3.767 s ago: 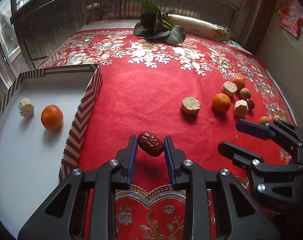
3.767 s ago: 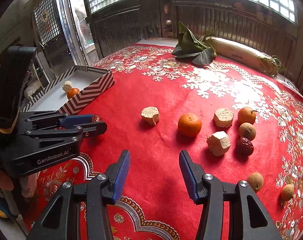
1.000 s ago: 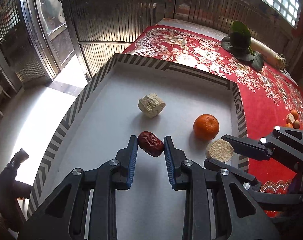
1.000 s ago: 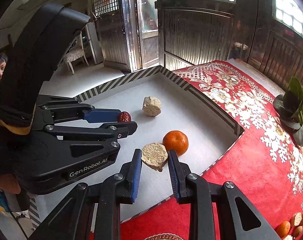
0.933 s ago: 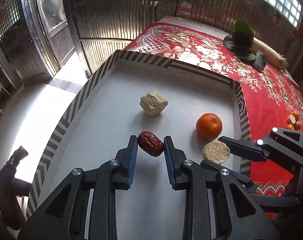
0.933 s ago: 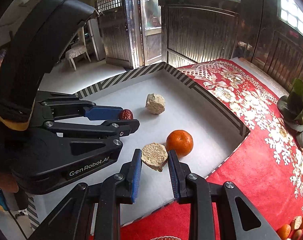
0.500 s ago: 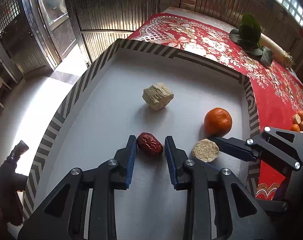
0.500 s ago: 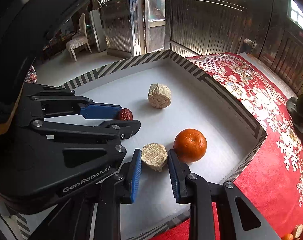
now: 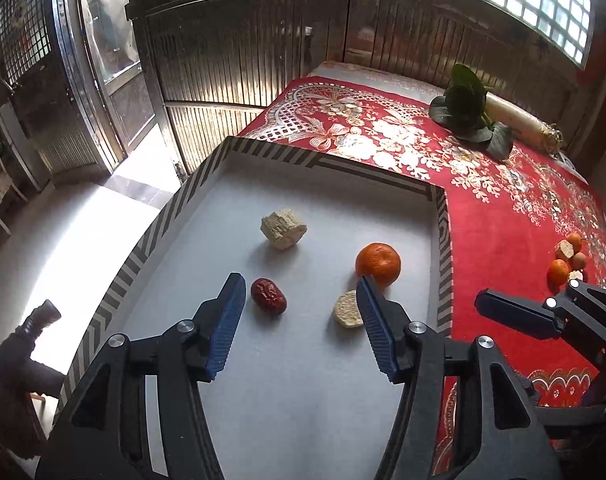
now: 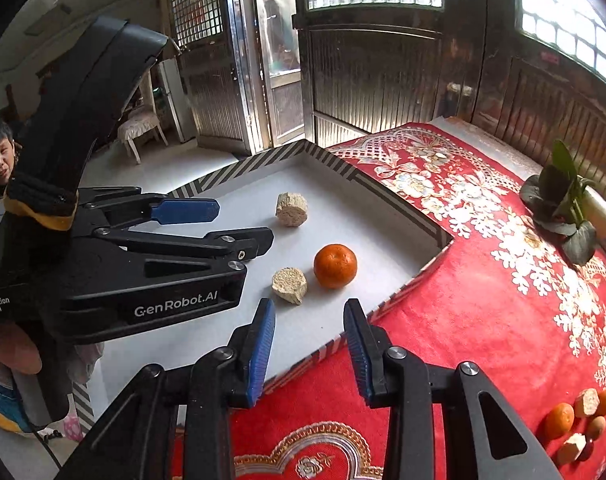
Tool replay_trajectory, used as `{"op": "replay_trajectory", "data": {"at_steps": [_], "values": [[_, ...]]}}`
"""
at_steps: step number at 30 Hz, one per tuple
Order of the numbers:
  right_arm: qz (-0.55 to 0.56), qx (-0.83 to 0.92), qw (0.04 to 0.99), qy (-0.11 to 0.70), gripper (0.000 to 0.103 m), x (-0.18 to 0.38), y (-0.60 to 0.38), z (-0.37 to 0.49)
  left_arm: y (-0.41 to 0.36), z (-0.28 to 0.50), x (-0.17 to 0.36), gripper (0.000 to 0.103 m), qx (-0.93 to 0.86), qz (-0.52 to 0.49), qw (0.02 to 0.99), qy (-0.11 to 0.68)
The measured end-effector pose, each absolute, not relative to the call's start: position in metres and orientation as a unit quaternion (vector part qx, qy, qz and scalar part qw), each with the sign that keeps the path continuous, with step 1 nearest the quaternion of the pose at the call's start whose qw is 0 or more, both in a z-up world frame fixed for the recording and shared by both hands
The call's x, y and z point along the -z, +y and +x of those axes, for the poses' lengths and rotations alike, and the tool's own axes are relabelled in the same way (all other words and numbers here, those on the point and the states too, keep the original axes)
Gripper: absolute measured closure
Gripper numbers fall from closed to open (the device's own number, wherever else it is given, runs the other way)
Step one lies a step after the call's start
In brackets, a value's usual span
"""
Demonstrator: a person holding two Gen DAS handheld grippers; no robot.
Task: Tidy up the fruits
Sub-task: 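Move both tools back over the tablecloth toward the remaining fruits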
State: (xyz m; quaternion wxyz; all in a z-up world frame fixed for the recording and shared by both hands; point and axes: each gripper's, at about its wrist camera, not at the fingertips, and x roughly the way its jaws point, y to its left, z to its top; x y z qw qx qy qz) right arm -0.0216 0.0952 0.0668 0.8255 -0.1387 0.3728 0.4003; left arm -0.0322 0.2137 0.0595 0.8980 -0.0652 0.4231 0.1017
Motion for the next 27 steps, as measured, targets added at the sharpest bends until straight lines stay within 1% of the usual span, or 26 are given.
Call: {"op": "replay_trajectory", "data": {"at_steps": [8, 18, 27], "values": [[-0.108, -0.331, 0.856, 0.383, 0.066, -0.062, 0.010, -0.034, 0.143, -0.029, -0.066, 0.045, -0.037, -0.038, 0.909, 0.414], [-0.036, -0.225, 0.884, 0.408, 0.065, -0.043, -0.115, -0.032, 0.060, -0.009, -0.051, 0.045, 0.055, -0.017, 0.896, 0.441], [-0.016, -0.200, 0.888, 0.413, 0.064, -0.034, -0.157, -0.032, 0.007, 0.018, -0.039, 0.045, 0.105, -0.013, 0.883, 0.458]]}}
